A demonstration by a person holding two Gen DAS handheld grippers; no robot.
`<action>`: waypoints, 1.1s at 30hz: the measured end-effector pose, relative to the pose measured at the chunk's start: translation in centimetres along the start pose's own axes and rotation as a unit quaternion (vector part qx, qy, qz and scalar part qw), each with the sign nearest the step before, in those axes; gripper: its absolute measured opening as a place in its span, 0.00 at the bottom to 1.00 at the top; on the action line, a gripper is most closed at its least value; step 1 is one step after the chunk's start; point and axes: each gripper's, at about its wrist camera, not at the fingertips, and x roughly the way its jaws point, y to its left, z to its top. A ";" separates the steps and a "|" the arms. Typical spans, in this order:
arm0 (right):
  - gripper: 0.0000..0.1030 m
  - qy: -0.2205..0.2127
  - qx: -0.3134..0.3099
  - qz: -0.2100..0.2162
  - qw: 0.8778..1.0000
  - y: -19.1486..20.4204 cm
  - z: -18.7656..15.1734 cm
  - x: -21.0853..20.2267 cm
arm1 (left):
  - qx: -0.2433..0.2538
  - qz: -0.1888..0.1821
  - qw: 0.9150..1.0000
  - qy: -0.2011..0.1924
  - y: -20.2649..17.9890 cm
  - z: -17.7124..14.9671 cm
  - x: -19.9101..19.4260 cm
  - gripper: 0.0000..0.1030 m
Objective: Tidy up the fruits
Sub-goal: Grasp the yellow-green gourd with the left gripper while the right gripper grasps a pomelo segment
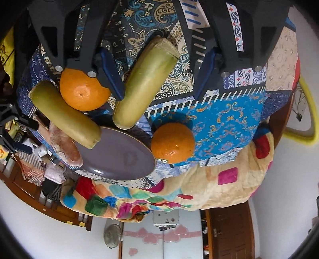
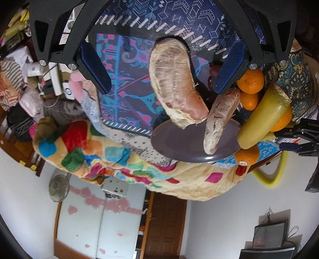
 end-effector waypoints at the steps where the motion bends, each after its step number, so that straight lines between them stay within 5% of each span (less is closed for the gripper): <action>1: 0.94 0.006 -0.001 0.005 1.000 0.1 0.1 0.3 | 0.004 -0.002 1.000 0.001 -0.1 0.0 0.1 0.70; 12: 0.73 0.053 0.005 0.038 0.998 -0.3 0.4 2.9 | 0.028 -0.032 0.998 0.039 -0.3 0.4 0.5 0.60; 19: 0.49 0.074 0.027 0.068 0.995 -0.7 -0.2 3.6 | 0.043 0.007 0.997 0.059 -0.8 -1.3 0.1 0.46; 33: 0.48 0.086 0.040 0.057 0.994 -1.4 -2.0 1.1 | 0.025 0.005 0.997 0.068 -2.5 -2.5 -1.8 0.35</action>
